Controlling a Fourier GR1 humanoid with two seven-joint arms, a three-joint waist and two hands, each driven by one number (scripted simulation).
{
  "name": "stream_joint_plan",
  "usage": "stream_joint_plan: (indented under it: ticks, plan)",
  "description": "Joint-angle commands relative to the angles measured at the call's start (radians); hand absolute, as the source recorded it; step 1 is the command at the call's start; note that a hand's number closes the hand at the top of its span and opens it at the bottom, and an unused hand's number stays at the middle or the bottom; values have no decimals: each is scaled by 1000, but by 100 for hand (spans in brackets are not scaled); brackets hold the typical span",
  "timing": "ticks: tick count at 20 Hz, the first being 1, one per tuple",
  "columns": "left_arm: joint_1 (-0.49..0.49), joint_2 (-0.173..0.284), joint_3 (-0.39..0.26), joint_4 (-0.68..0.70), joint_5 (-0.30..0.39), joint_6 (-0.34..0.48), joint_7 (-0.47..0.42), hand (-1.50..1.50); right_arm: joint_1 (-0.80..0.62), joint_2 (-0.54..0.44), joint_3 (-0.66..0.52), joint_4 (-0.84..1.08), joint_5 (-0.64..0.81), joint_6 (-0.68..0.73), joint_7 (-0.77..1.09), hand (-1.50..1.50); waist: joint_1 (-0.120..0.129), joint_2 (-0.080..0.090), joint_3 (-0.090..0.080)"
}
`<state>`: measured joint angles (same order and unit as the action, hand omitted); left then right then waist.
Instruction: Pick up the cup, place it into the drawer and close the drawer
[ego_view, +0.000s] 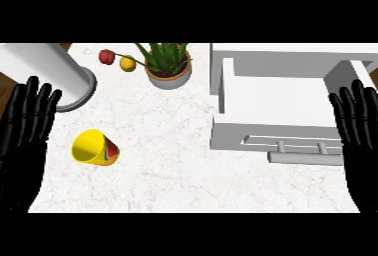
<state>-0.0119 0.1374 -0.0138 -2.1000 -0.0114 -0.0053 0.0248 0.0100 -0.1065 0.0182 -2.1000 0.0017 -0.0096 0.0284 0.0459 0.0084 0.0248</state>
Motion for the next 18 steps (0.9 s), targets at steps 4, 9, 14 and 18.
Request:
stream_joint_plan:
  ticks: [4,9,14,18]
  plan:
    - [79,133,110,-22,311,-281,-94,-150,-10,29,23,32,14,-4,-60,-150,-29,-10,-26]
    - [89,183,216,208,642,-394,32,-150,-20,-40,39,35,-43,88,54,-150,-35,-3,-28]
    - [45,303,347,430,779,-579,0,-150,-69,-28,41,68,-49,85,98,-150,-44,-7,-26]
    - [-20,292,326,550,657,-592,-12,-150,-125,-53,-32,144,-117,141,68,-150,-46,-8,-25]
